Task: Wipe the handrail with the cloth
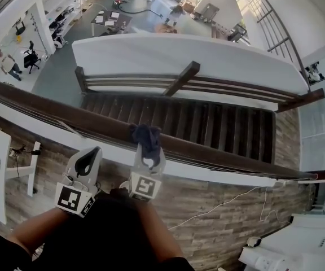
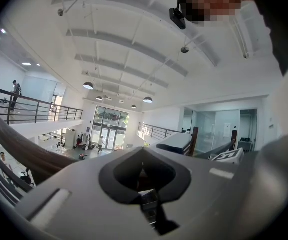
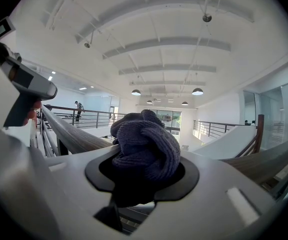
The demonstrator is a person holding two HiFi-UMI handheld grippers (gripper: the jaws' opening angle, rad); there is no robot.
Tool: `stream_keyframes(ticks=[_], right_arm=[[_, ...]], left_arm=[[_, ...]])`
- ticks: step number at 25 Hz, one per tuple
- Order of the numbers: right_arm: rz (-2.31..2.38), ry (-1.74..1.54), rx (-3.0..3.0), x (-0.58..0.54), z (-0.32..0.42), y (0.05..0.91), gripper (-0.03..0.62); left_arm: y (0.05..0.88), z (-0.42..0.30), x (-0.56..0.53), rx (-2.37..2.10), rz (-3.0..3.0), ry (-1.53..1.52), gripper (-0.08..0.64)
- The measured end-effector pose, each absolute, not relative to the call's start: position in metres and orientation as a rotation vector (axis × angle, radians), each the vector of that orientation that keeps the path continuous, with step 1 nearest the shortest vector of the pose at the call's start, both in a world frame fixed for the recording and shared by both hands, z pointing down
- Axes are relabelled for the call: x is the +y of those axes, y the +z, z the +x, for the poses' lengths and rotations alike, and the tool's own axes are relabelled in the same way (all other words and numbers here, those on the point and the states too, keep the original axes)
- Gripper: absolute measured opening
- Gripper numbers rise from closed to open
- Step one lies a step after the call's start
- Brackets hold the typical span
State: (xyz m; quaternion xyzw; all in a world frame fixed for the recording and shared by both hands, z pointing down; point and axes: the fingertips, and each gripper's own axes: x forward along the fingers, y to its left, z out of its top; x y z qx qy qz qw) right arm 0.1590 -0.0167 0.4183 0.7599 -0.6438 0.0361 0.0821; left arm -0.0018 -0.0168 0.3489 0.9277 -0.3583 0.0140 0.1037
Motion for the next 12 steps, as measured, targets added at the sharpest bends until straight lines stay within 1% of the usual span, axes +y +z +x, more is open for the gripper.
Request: stream_keyframes(ticks=[12], right_arm=[[2.321, 0.132, -1.882, 0.000, 0.187, 0.421, 0.158]], left_arm=[[0.353, 0.015, -0.007, -1.018, 2.754, 0.061, 0.000]])
